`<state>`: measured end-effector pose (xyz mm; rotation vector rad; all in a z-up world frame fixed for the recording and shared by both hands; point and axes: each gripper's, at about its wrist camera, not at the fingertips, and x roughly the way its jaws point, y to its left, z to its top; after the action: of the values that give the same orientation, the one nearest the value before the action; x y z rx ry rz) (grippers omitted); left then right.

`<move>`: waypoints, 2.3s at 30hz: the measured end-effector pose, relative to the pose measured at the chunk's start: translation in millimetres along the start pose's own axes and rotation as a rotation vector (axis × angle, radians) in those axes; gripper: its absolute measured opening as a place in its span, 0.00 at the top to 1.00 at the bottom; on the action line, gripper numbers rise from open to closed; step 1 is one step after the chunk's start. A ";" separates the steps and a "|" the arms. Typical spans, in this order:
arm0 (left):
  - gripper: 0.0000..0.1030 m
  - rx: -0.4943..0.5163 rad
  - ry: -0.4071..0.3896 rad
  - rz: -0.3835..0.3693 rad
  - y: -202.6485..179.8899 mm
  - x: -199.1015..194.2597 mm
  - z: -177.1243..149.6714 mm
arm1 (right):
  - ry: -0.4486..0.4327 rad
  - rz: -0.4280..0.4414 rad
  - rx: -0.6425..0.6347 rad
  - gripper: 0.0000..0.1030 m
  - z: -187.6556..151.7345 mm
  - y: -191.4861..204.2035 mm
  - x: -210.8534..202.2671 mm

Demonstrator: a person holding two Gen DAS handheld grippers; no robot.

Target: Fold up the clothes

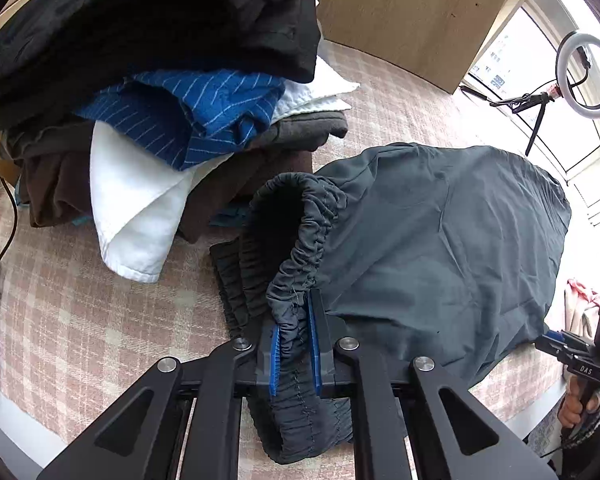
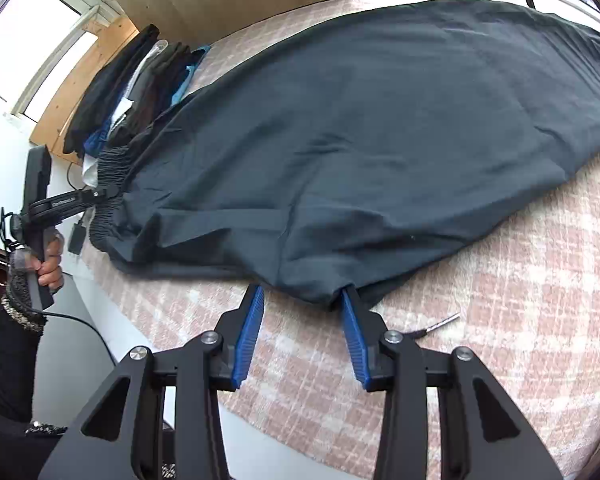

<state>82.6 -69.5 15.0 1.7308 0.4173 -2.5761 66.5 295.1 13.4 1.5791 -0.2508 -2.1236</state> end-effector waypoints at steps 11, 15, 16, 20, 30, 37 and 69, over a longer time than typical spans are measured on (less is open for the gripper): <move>0.88 -0.044 -0.026 0.084 29.4 -3.4 -1.8 | 0.081 0.027 -0.029 0.92 -3.1 13.5 11.1; 0.81 0.025 -0.026 0.123 22.7 -16.5 -4.5 | 0.091 0.055 -0.009 0.80 2.3 2.1 -14.8; 0.81 0.031 -0.033 0.128 22.5 -23.6 -6.2 | 0.061 0.058 -0.017 0.80 5.6 -2.6 -33.2; 0.83 0.024 -0.075 0.159 19.4 -61.3 -15.7 | -0.083 0.028 0.000 0.75 28.0 -39.0 -113.8; 0.83 0.396 -0.071 -0.068 -235.3 -40.0 -6.0 | -0.394 -0.335 0.531 0.67 105.9 -315.3 -279.0; 0.81 0.702 -0.013 -0.340 -507.0 30.8 33.9 | -0.267 -0.345 0.626 0.68 165.4 -460.3 -255.8; 0.98 0.655 0.019 -0.401 -724.7 224.2 118.1 | -0.400 0.037 0.582 0.91 179.5 -541.9 -181.8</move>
<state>-224.6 634.1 7.4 2.0107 -0.1263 -3.2483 -205.9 828.5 -1.5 1.3821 -1.1058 -2.4577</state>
